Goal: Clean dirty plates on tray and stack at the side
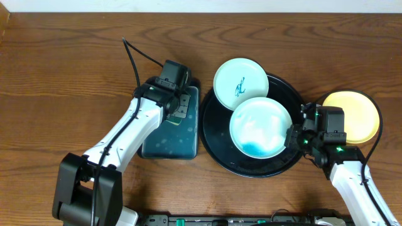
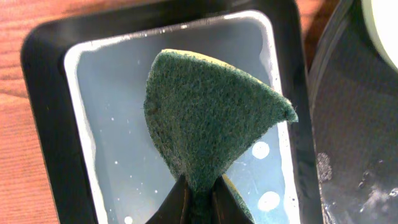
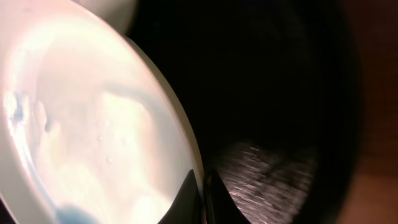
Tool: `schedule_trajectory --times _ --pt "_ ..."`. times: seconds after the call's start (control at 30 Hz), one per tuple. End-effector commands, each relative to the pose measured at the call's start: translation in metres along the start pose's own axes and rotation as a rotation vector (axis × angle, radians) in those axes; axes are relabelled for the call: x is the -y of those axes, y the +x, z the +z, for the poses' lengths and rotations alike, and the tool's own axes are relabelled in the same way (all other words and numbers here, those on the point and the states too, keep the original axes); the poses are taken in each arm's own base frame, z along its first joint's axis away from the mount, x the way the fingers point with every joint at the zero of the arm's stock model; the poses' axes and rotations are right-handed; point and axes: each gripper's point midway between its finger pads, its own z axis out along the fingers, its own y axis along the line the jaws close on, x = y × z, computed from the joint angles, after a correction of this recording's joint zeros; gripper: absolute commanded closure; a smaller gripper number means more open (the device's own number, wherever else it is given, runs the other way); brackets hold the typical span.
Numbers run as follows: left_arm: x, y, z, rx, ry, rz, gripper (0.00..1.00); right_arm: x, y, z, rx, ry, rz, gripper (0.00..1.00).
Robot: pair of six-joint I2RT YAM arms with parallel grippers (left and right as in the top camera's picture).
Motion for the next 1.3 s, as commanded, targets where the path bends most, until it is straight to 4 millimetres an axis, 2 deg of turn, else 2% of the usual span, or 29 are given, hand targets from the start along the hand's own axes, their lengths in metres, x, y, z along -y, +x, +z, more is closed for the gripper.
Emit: schedule_trajectory --times 0.0,0.2,0.5,0.8,1.1,1.23,1.27 --pt "-0.002 0.009 0.006 -0.025 -0.002 -0.015 0.92 0.011 -0.017 -0.010 0.055 0.118 -0.046 0.99" --pt "-0.002 0.010 0.009 -0.019 -0.003 -0.085 0.92 0.019 -0.031 -0.029 0.070 0.261 -0.112 0.99" --pt "-0.002 0.019 0.020 -0.016 -0.003 -0.129 0.92 0.008 -0.058 -0.057 0.139 0.390 -0.206 0.99" --pt "-0.003 0.024 0.025 -0.018 -0.004 -0.163 0.92 0.008 -0.069 -0.075 0.229 0.572 -0.303 0.99" --pt "-0.004 0.043 0.039 -0.035 -0.009 -0.198 0.92 -0.009 -0.085 -0.098 0.356 0.718 -0.435 0.99" --pt "-0.005 0.051 0.041 -0.052 -0.012 -0.197 0.92 -0.028 -0.094 -0.103 0.420 0.708 -0.493 0.99" --pt "-0.005 0.052 0.042 -0.054 -0.013 -0.196 0.87 -0.034 -0.097 -0.105 0.437 0.703 -0.505 0.99"
